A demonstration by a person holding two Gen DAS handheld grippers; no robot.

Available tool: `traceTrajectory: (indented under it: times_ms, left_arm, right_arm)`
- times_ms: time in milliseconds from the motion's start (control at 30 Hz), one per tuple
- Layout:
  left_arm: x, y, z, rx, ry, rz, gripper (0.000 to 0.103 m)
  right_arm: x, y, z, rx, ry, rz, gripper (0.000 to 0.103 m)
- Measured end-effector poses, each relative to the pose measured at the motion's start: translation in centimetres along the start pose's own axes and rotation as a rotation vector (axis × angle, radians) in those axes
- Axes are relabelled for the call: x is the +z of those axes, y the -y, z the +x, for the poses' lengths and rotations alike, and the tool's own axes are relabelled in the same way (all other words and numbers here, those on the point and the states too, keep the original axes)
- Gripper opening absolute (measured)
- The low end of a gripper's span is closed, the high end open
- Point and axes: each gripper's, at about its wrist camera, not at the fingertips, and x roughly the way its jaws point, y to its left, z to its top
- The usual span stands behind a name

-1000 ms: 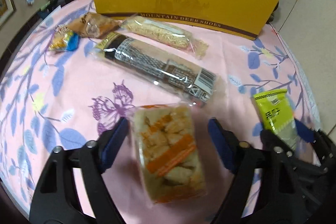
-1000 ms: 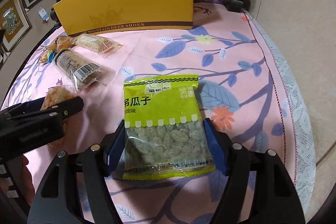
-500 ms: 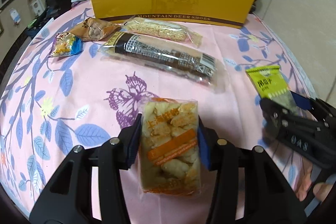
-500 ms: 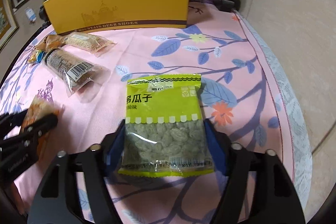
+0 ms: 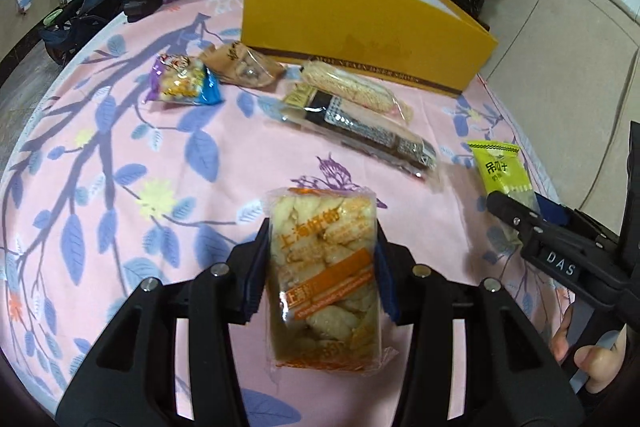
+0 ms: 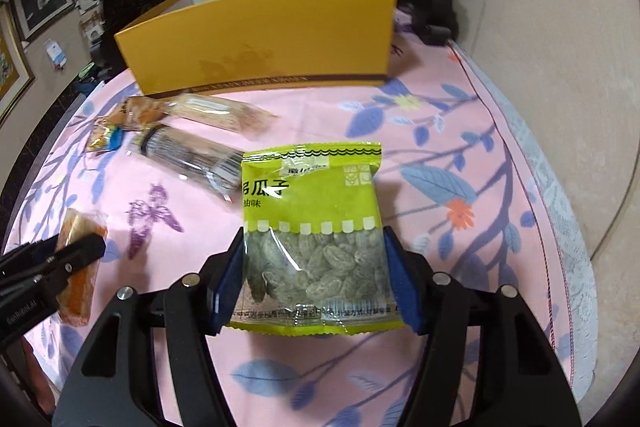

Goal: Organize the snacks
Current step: 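Carry the cracker pack and green seed bag into the yellow box and open both tools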

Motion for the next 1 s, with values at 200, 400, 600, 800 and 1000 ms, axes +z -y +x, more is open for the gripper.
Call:
traceTrajectory:
  times_ms: [200, 400, 600, 800, 1000]
  left_arm:
    - [2.2, 0.0, -1.5, -0.004, 0.036, 0.021, 0.047]
    - [6.5, 1.5, -2.5, -0.021, 0.081, 0.063, 0.047]
    - [14.0, 2.7, -1.6, 0.018, 0.124, 0.079, 0.046]
    - [22.0, 3.8, 1.6, 0.071, 0.117, 0.072, 0.047]
    - [26.0, 3.5, 4.3, 0.096, 0.101, 0.045, 0.046]
  right_arm:
    - [0.9, -1.2, -0.5, 0.018, 0.012, -0.007, 0.065]
    - [3.3, -1.8, -0.9, 0.044, 0.030, -0.027, 0.065]
    - [9.6, -1.4, -0.8, 0.080, 0.073, -0.023, 0.065]
    - [18.7, 0.0, 2.1, 0.095, 0.074, 0.048, 0.065]
    - [23.1, 1.3, 4.8, 0.113, 0.053, 0.106, 0.065]
